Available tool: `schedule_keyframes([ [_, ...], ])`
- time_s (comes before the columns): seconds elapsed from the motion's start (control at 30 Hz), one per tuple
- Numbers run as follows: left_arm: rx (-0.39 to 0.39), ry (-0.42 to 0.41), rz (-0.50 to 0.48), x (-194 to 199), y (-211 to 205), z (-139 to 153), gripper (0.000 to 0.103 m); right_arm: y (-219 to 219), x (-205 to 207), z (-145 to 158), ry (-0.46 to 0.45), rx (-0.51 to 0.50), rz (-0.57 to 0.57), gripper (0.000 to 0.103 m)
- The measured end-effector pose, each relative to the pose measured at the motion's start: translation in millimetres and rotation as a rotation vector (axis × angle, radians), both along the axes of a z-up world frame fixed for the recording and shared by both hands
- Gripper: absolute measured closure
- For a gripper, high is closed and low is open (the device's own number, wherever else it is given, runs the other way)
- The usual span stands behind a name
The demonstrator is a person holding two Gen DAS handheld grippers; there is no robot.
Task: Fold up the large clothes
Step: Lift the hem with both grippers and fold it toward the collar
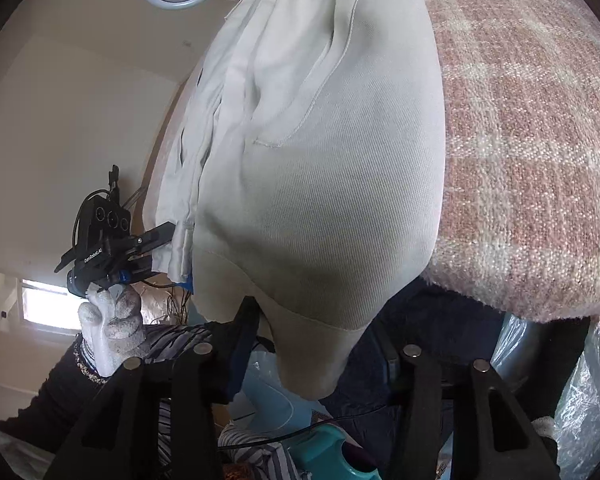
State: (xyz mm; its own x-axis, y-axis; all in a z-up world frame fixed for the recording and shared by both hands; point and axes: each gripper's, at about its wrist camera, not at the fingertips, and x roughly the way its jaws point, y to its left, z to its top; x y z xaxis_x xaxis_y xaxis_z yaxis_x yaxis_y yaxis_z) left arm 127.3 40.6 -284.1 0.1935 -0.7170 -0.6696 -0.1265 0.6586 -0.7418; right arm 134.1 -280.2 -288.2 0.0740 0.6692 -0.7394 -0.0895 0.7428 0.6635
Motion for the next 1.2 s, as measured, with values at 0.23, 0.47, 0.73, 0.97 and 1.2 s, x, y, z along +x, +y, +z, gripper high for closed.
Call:
schedule_keyframes([
  [0.23, 0.014, 0.036, -0.005, -4.1, -3.2, 18.0, 0.069, -13.6, -8.8, 19.9, -0.002, 0.082, 0.018, 0.086],
  [0.47, -0.06, 0.066, 0.039, -6.6, 3.9, 42.5, 0.082, -33.3, -5.2, 41.9, 0.008, 0.156, -0.043, 0.093],
  [0.73, -0.131, 0.039, 0.057, 9.1, -4.2, 80.3, 0.083, -47.3, 12.9, 73.1, -0.032, 0.241, -0.111, 0.095],
  [0.97, -0.184, 0.014, 0.099, 36.7, -7.5, 98.2, 0.083, -53.1, 43.1, 96.9, -0.097, 0.245, -0.161, 0.096],
  [1.2, -0.214, 0.008, 0.129, 81.8, -18.5, 105.4, 0.083, -43.4, 84.0, 110.3, -0.166, 0.187, -0.199, 0.098],
])
